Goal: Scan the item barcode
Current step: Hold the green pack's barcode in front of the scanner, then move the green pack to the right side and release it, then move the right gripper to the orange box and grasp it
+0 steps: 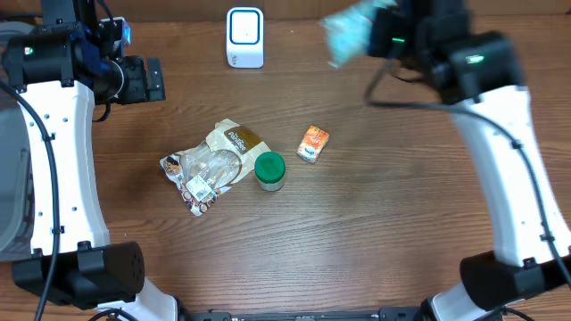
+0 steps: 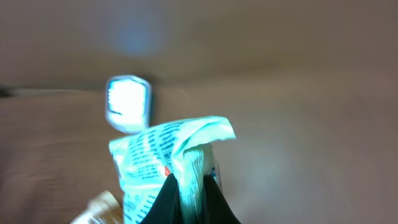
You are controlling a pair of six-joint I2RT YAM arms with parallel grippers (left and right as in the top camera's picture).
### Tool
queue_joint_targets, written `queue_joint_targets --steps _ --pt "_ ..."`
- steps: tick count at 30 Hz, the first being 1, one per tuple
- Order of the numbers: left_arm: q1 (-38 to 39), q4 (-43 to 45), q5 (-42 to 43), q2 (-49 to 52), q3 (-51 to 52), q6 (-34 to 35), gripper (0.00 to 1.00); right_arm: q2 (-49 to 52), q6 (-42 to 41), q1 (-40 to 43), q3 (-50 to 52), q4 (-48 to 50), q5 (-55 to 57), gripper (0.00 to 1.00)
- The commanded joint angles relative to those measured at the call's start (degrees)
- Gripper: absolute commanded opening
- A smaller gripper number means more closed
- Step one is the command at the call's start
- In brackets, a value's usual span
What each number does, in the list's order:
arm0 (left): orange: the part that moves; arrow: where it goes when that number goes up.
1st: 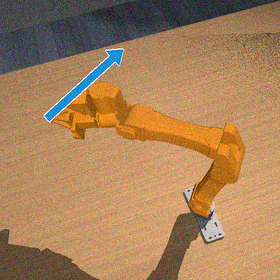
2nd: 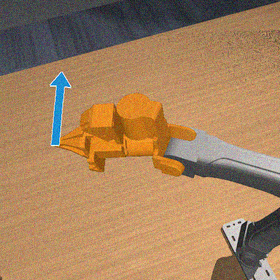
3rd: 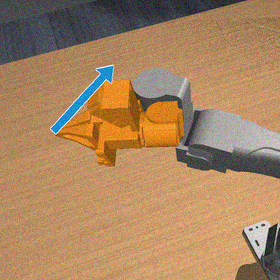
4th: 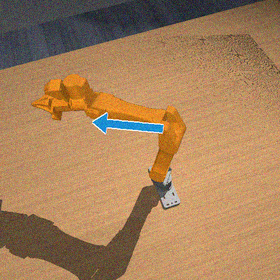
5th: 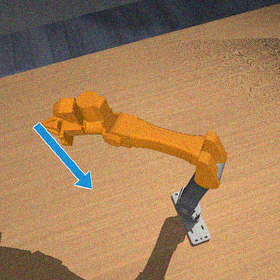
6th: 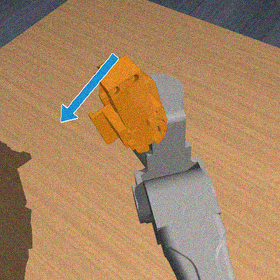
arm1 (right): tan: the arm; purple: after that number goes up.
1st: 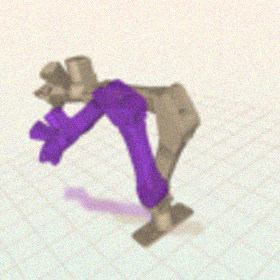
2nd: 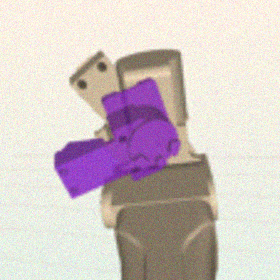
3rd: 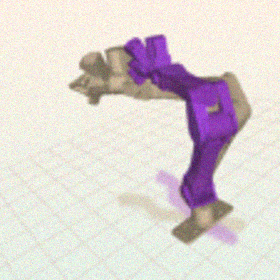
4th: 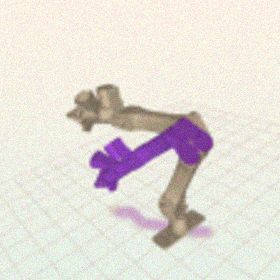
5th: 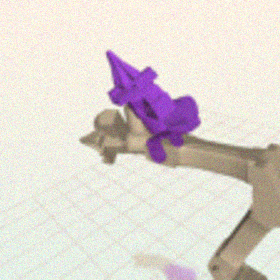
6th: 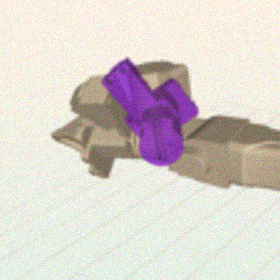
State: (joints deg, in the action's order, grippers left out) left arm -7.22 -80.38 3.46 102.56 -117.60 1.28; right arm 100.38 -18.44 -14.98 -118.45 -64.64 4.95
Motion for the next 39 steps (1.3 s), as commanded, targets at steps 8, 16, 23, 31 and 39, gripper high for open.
queue_joint_targets --steps 8,16,23,31,39 --pt "0.11 0.04 0.44 0.44 0.13 -0.92 1.00 2.45 -9.75 22.40 17.81 -2.23 -12.17 0.04" --pt "0.11 0.04 0.44 0.44 0.13 -0.92 1.00 2.45 -6.32 30.10 35.78 12.39 -13.62 0.04" --pt "0.11 0.04 0.44 0.44 0.13 -0.92 1.00 2.51 -6.40 34.36 44.59 19.71 -13.60 0.04" --pt "0.11 0.04 0.44 0.44 0.13 -0.92 0.99 2.49 -2.78 35.26 43.01 14.40 -12.76 0.59" --pt "0.11 0.04 0.44 0.44 0.13 -0.92 1.00 2.49 -0.63 32.48 28.13 -2.60 -21.49 0.70"
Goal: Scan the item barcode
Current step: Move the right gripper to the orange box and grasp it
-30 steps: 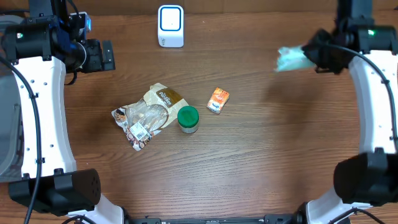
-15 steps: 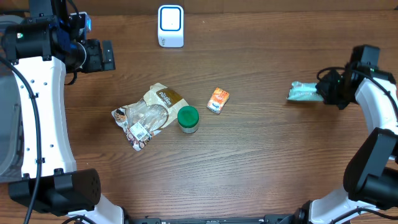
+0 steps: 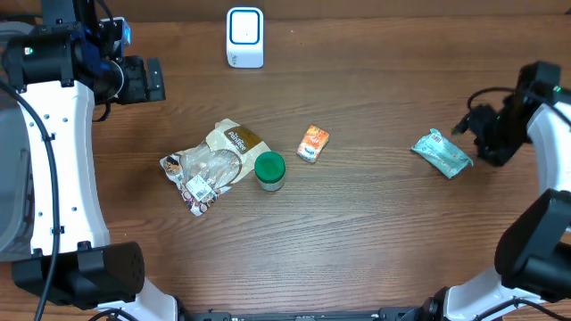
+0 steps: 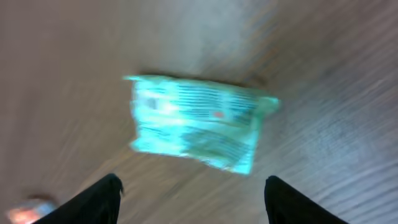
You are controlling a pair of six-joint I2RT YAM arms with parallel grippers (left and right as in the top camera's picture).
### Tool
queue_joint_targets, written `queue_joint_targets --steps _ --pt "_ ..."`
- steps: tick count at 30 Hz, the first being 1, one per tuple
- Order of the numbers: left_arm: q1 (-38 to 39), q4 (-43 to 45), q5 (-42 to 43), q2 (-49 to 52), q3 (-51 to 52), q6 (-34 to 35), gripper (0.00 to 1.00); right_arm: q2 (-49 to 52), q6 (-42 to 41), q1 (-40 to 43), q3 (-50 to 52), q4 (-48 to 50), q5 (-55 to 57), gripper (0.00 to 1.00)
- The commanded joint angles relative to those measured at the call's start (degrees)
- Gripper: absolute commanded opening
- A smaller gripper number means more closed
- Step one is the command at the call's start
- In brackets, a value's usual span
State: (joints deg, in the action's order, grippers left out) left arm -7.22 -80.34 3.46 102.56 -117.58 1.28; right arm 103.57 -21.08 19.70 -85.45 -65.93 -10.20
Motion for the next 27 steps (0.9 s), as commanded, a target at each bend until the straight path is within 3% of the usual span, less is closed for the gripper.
queue_joint_targets --steps 1,8,19,27 --pt "0.11 0.00 0.44 0.44 0.11 -0.92 1.00 -0.70 2.25 -3.37 -5.09 -1.46 -8.81 0.70" --pt "0.11 0.00 0.44 0.44 0.11 -0.92 1.00 -0.59 -3.21 -16.48 -0.02 5.33 -13.07 0.59" --pt "0.11 0.00 0.44 0.44 0.11 -0.92 1.00 -0.57 -22.40 -39.21 17.42 33.20 -7.37 0.30" --pt "0.11 0.00 0.44 0.44 0.11 -0.92 1.00 2.58 -25.20 -43.65 18.64 38.03 -1.88 0.27"
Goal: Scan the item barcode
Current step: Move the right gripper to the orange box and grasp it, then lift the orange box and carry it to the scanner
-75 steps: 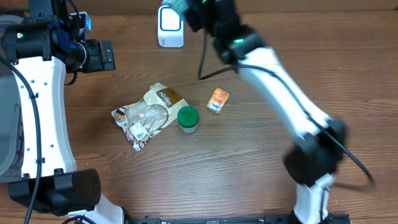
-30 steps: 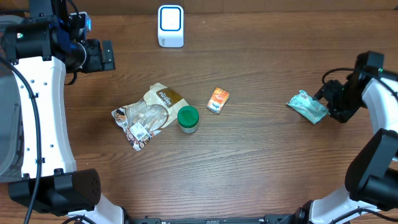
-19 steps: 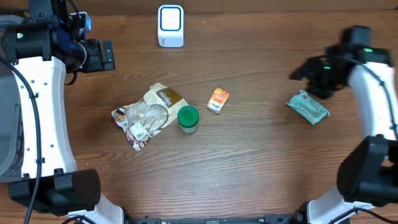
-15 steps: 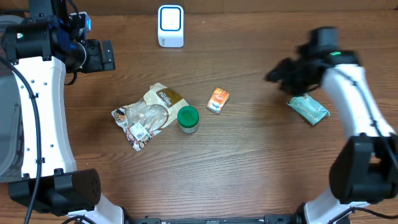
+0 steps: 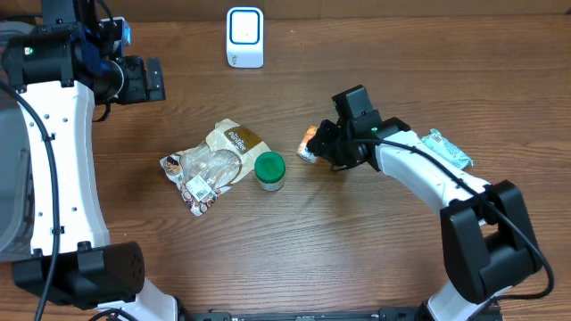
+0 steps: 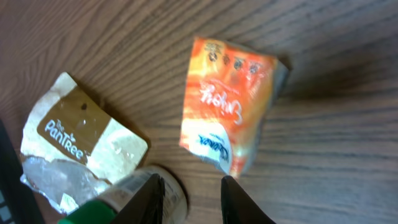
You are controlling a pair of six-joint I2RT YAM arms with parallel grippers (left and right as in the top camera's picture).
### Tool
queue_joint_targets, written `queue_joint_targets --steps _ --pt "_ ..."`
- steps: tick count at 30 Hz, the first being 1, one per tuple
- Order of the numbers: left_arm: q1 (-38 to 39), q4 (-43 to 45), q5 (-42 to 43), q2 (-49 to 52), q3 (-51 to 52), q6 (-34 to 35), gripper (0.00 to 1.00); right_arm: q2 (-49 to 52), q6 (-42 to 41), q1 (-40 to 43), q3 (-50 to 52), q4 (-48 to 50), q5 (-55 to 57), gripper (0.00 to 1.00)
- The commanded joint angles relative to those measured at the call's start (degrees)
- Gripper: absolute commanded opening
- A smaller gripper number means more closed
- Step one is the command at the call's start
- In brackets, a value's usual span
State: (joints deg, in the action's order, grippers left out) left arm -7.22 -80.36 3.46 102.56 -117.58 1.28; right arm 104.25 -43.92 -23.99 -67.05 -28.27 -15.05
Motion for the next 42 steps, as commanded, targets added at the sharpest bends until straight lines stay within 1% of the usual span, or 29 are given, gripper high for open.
queue_joint_targets --steps 1,5,7,14,16,17,22,24,26,27,30,33,39,42 --pt "0.11 0.02 0.44 0.44 0.11 -0.92 1.00 2.58 -2.47 0.04 0.24 0.35 2.99 0.27" --pt "0.11 0.02 0.44 0.44 0.11 -0.92 1.00 4.96 -2.56 0.04 0.24 -0.15 1.95 0.29" --pt "0.11 0.02 0.44 0.44 0.11 -0.92 1.00 6.14 -2.56 0.04 0.24 -0.04 1.92 0.32" --pt "0.11 0.02 0.44 0.44 0.11 -0.92 1.00 7.91 -2.60 0.04 0.24 3.30 1.95 0.32" --pt "0.11 0.02 0.44 0.44 0.11 -0.94 1.00 7.98 -2.58 0.04 0.24 3.58 1.95 0.19" --pt "0.11 0.02 0.44 0.44 0.11 -0.92 1.00 7.98 -2.56 0.04 0.24 3.54 1.95 0.15" --pt "0.11 0.02 0.44 0.44 0.11 -0.92 1.00 7.96 -1.77 0.22 0.17 3.54 0.68 0.04" --pt "0.11 0.02 0.44 0.44 0.11 -0.92 1.00 7.80 0.79 0.68 -0.28 3.54 -1.84 0.04" --pt "0.13 0.02 0.44 0.44 0.11 -0.92 1.00 6.88 6.64 1.42 -1.11 3.26 -6.47 0.04" --pt "0.13 0.02 0.44 0.44 0.11 -0.92 1.00 5.86 10.58 2.03 -1.77 2.32 -9.33 0.04" --pt "0.11 0.02 0.44 0.44 0.11 -0.92 1.00 1.68 18.10 4.66 -3.91 -1.99 -17.38 0.04" --pt "0.11 0.02 0.44 0.44 0.11 -0.92 1.00 -3.85 26.49 9.14 -5.53 -5.35 -30.14 0.04" --pt "0.11 0.02 0.44 0.44 0.11 -0.92 1.00 -12.17 33.90 18.78 -5.73 -9.70 -54.29 0.04" --pt "0.11 0.02 0.44 0.44 0.11 -0.92 1.00 -12.87 37.64 19.96 -5.73 -11.91 -64.35 0.04"
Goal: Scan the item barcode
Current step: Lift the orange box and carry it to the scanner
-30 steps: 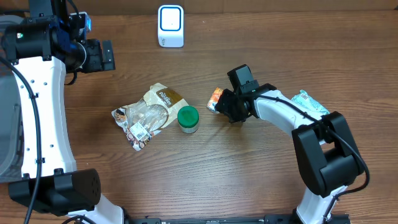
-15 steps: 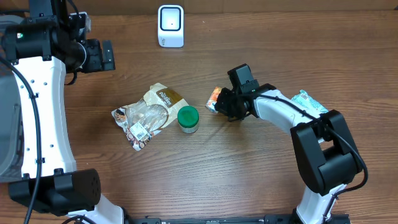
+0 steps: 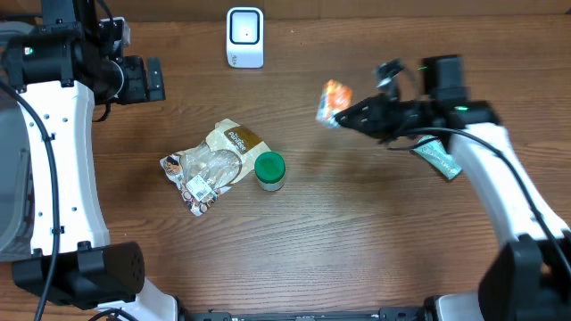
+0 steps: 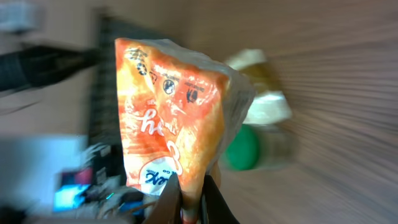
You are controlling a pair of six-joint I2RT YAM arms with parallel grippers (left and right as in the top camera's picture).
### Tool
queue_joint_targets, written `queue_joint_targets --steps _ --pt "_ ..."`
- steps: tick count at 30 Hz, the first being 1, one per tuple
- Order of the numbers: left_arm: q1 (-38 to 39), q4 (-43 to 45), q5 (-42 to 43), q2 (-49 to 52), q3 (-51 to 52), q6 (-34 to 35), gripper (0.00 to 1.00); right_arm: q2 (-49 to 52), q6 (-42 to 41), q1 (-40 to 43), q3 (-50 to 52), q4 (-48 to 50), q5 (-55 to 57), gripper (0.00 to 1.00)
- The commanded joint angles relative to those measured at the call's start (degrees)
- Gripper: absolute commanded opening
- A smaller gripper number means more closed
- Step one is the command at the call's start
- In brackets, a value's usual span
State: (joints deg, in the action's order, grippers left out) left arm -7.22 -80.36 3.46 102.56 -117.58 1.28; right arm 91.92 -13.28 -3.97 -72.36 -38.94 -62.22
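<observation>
My right gripper (image 3: 346, 113) is shut on a small orange snack packet (image 3: 334, 100) and holds it off the table, to the right of and nearer than the white scanner (image 3: 244, 37) at the back edge. In the right wrist view the packet (image 4: 177, 112) stands upright, pinched at its lower edge between the gripper (image 4: 191, 202) jaws. A teal packet (image 3: 437, 160) lies on the table under the right arm. My left gripper (image 3: 150, 79) hangs at the far left, away from all items; its jaw state does not show.
A brown-and-white crumpled bag (image 3: 214, 159) lies left of centre, with a green-lidded jar (image 3: 269, 170) touching its right side. A grey bin (image 3: 7, 178) sits past the table's left edge.
My right gripper was open just above the orange packet lying on the table. Now it is shut on the packet and holds it raised, farther back and to the right.
My right gripper first held the teal packet up near the scanner. Then the teal packet lay on the table at the right with the gripper open beside it. Then the gripper was open over the orange packet, which it now holds raised.
</observation>
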Motion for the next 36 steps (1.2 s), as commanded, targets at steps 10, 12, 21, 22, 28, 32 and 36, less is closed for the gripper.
queue_joint_targets --steps 10,12,21,22,28,32,36 --pt "0.11 0.02 0.44 0.44 0.11 -0.92 1.00 -0.52 7.74 -0.57 -0.42 -3.74 -18.84 0.07" --pt "0.11 0.02 0.44 0.44 0.11 -0.92 1.00 -0.52 7.54 -0.57 -0.42 -4.28 -18.80 0.04" --pt "0.11 0.02 0.44 0.44 0.11 -0.92 1.00 -0.50 -6.27 -7.30 -2.51 -7.06 7.48 0.04" --pt "0.11 0.02 0.44 0.44 0.11 -0.92 1.00 -0.46 -6.80 -8.44 -4.09 -8.22 10.54 0.04" --pt "0.11 0.02 0.44 0.44 0.11 -0.92 1.00 4.22 -5.73 -14.60 -25.62 -23.32 33.16 0.04" --pt "0.11 0.02 0.44 0.44 0.11 -0.92 1.00 14.29 -3.28 -18.64 -48.00 -32.20 45.79 0.04" --pt "0.11 0.02 0.44 0.44 0.11 -0.92 1.00 25.92 1.05 -22.47 -66.62 -33.44 60.70 0.04"
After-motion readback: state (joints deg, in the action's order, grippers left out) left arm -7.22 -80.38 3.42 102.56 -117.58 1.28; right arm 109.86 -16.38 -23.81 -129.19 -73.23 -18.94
